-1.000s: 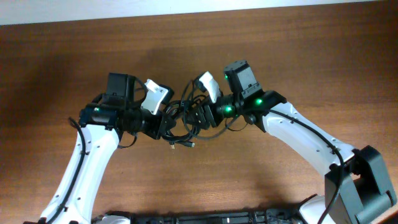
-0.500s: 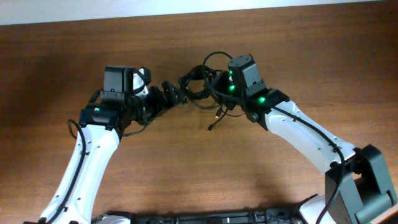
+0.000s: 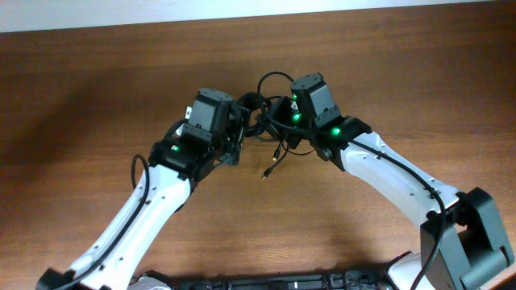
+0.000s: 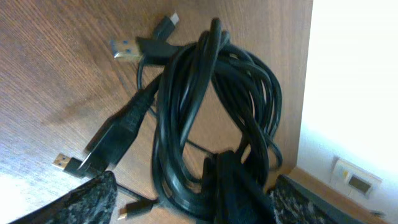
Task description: Untangle cables
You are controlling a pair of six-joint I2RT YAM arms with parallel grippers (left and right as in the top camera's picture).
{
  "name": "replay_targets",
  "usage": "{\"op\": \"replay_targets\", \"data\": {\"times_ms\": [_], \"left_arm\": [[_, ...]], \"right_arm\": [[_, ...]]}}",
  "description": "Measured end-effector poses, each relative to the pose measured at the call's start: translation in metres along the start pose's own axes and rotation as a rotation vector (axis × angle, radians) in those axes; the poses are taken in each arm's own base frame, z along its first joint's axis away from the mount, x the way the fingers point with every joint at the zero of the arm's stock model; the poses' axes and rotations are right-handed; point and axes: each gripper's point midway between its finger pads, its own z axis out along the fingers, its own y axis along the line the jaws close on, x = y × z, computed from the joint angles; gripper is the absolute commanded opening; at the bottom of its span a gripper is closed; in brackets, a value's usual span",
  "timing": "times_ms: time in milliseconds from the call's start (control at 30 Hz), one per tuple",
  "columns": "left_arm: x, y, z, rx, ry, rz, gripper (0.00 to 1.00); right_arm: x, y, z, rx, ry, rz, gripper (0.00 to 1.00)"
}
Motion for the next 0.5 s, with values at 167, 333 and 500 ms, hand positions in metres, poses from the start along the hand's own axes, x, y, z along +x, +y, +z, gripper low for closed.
{"op": "replay_targets", "data": {"times_ms": [167,333,500], "left_arm": [[0.001,0.017,0.041,-0.084,0.017,-0.031,0.00],[-0.041,0.021,0.037,-0.094,0.009,0.340,0.00],[-0.084,0.019,0.016,0.068,0.177,0.862,0.00]], "right_arm": [[0.006,-0.008,0.000,0.028,0.032,-0.003,0.04],[0.027,-0.042,-0.009,0.147,0.165,-0.411,0.61],[0.039,-0.080,-0.047,0.014,0.459,-0.855,0.86]]}}
